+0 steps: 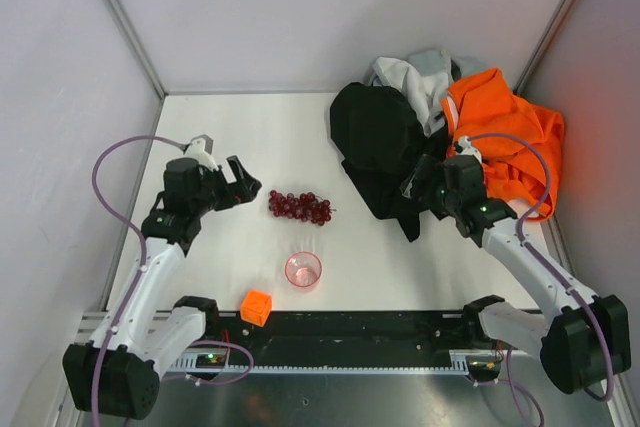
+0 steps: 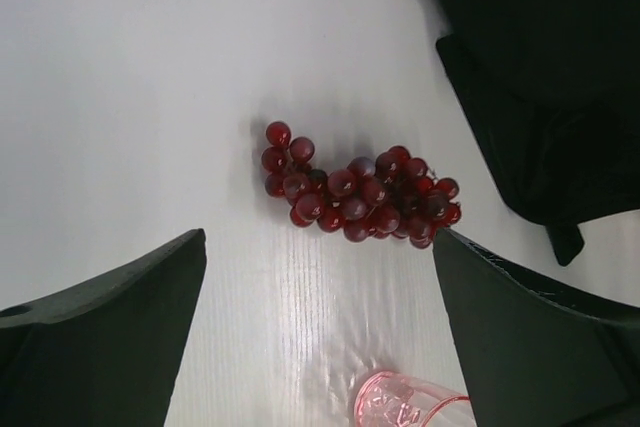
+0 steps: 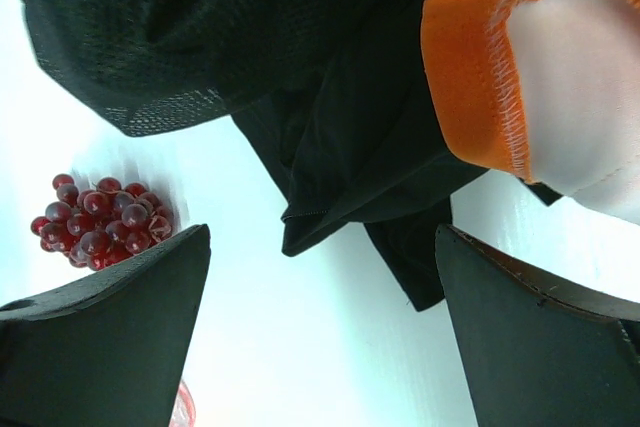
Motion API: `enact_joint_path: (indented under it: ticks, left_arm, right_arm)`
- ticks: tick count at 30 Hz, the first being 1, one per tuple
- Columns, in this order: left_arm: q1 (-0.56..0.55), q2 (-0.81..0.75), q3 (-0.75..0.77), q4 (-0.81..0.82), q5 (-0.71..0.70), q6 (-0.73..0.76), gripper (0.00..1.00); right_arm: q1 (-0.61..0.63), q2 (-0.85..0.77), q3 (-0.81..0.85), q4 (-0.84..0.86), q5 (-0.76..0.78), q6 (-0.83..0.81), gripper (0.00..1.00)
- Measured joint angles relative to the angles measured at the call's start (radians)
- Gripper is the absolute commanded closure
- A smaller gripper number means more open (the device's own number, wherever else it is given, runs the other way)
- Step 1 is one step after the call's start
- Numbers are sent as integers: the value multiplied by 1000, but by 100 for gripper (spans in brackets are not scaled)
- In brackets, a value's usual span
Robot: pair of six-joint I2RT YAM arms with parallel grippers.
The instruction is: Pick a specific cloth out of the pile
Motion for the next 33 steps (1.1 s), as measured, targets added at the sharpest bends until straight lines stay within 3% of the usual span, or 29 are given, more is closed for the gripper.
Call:
enact_joint_path:
  ticks: [12,27,33]
  left_arm:
    - [3,102,7,-63,-27,42,0]
    - [5,158,14,-111,-113,42,0]
    - [5,188,31,-113,-124,42,0]
  right_arm:
    - [-16,92,-44,89,-135,166,1]
    - [-21,255,-45,449,-243,216,1]
    - [-20,347,-13,515,-270,229,1]
